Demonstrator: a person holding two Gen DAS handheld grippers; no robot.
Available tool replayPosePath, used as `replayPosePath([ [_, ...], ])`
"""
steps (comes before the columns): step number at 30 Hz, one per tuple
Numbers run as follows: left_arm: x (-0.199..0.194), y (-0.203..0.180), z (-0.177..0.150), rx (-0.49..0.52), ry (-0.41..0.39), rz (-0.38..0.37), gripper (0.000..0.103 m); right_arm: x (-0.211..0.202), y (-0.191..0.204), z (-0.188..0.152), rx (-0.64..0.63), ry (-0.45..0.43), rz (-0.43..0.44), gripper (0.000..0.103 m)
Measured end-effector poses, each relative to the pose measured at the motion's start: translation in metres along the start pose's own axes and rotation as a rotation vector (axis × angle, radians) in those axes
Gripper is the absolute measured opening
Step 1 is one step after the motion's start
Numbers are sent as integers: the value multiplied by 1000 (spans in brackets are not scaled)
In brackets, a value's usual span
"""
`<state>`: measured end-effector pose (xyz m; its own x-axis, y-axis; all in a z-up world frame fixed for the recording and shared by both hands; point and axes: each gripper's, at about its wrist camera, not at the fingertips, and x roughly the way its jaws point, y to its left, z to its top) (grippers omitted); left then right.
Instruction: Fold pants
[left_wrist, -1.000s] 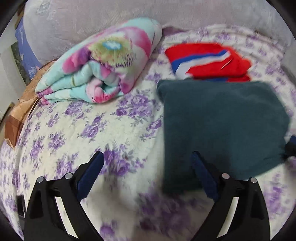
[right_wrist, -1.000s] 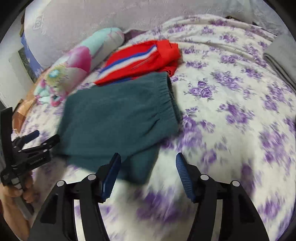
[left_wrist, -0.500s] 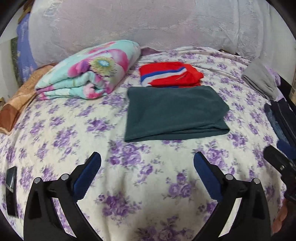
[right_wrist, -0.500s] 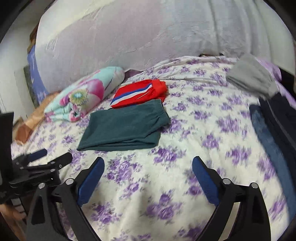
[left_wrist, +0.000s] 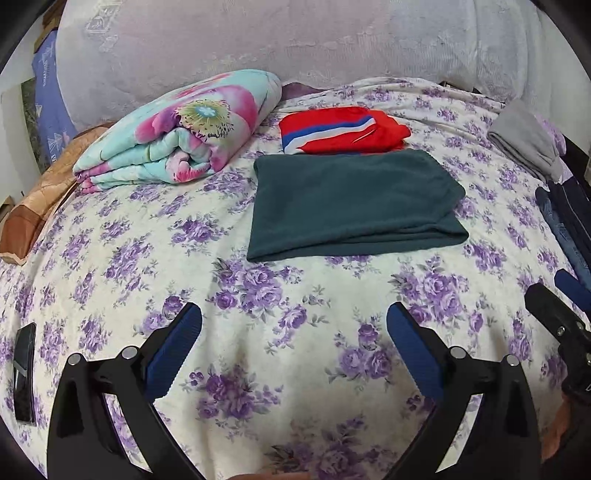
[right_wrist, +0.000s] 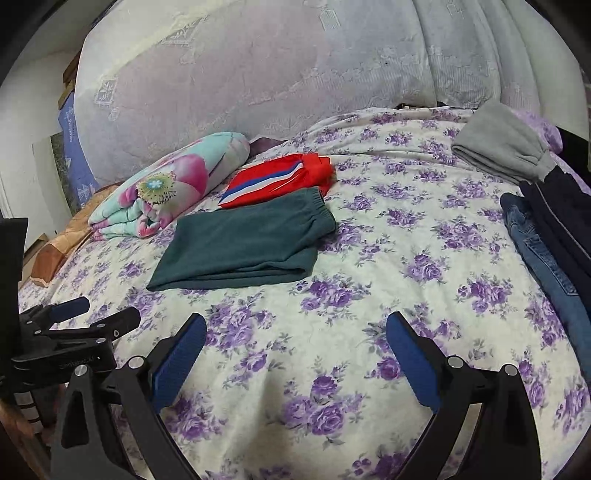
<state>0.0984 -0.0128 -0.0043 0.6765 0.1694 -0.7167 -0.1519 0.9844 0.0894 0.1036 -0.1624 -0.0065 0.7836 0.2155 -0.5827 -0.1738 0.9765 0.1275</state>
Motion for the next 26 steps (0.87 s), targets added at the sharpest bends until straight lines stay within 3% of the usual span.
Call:
replayPosePath([
  [14,-5,1,-2,-29,-9,-40,98,-3,7,-2,-34,-18,-8,99],
  [26,5,-1,-4,-43,48,-42,98,-1,9,-3,-45,-1,-7,99],
])
